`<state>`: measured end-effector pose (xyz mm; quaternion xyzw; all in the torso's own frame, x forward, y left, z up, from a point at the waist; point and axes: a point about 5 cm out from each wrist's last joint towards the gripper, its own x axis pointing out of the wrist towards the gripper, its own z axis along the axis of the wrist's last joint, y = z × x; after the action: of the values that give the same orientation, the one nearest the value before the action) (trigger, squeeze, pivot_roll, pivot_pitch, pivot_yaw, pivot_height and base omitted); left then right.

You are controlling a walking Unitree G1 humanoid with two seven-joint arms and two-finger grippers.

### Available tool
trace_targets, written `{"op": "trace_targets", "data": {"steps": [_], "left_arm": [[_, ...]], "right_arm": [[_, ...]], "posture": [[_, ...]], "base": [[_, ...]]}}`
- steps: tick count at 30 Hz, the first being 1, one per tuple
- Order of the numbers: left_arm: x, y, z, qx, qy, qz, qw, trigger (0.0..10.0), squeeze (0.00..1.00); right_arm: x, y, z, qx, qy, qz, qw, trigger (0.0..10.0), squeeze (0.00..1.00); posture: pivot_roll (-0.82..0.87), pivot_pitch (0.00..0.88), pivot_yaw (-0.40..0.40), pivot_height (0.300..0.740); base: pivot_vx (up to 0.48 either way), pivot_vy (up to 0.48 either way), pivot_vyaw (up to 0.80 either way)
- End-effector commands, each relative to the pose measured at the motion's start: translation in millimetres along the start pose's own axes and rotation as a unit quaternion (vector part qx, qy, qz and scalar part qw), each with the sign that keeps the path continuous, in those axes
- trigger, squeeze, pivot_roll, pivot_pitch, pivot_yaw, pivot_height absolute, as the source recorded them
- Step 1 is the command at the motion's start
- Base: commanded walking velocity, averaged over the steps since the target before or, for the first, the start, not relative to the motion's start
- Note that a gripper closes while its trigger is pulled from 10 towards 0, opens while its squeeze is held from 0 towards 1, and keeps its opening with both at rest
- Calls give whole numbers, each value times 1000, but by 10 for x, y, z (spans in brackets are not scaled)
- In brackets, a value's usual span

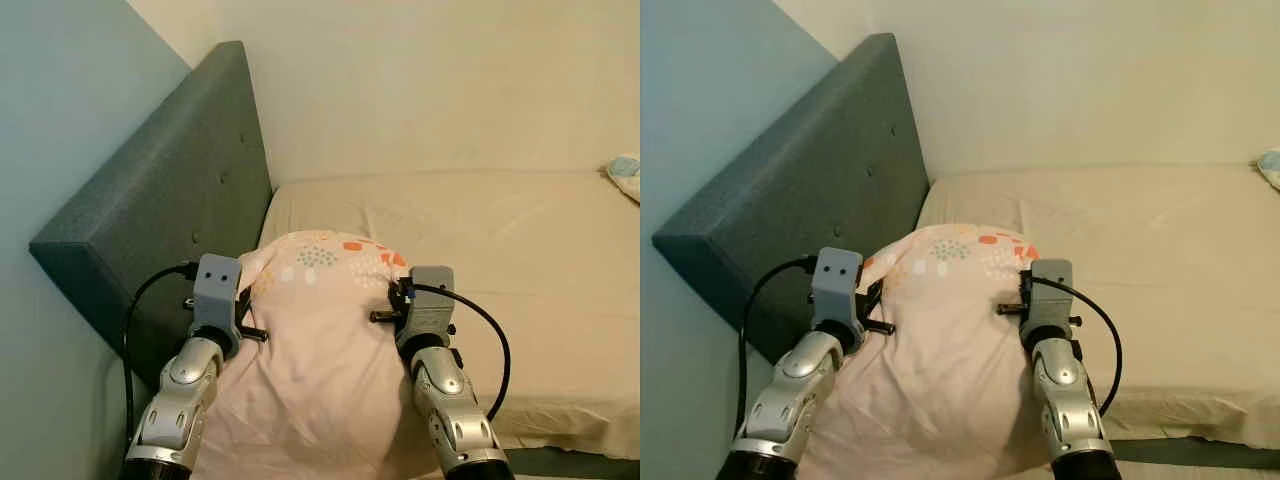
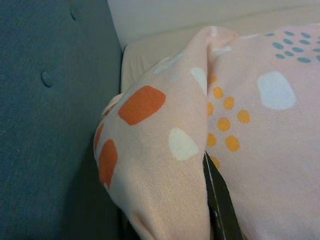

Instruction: Clean up the room

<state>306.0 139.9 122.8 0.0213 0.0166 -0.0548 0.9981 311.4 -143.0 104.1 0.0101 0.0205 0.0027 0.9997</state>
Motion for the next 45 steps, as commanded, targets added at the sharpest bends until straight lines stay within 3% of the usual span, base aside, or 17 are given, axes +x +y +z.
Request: {"op": "trace_targets", "data": {"steps": [1, 12, 15, 27, 45], "left_arm": [[-10, 46, 27, 9, -16, 18, 1000, 10000, 0], [-29, 37, 52, 6, -30, 18, 999, 10000, 0], [-28, 9, 99, -2, -47, -4, 999, 10000, 0], [-29, -30, 89, -2, -49, -6, 999, 10000, 0], [-61, -28, 32, 2, -44, -9, 999, 10000, 0]], "right_arm": [[-3, -36, 87, 24, -21, -7, 999, 10000, 0], [19, 6, 76, 8, -23, 0, 1000, 10000, 0], [14, 18, 80, 10, -25, 1, 1000, 10000, 0], [-19, -10, 62, 6, -25, -2, 1000, 10000, 0], [-30, -6, 42, 0, -19, 5, 1000, 10000, 0]], "posture": [[-62, 41, 100, 740], [-59, 35, 95, 740], [-62, 36, 97, 740], [-69, 35, 101, 740], [-74, 28, 96, 740]], "base": [[0, 0, 0], [0, 0, 0], [396, 0, 0], [450, 0, 0], [0, 0, 0]]}}
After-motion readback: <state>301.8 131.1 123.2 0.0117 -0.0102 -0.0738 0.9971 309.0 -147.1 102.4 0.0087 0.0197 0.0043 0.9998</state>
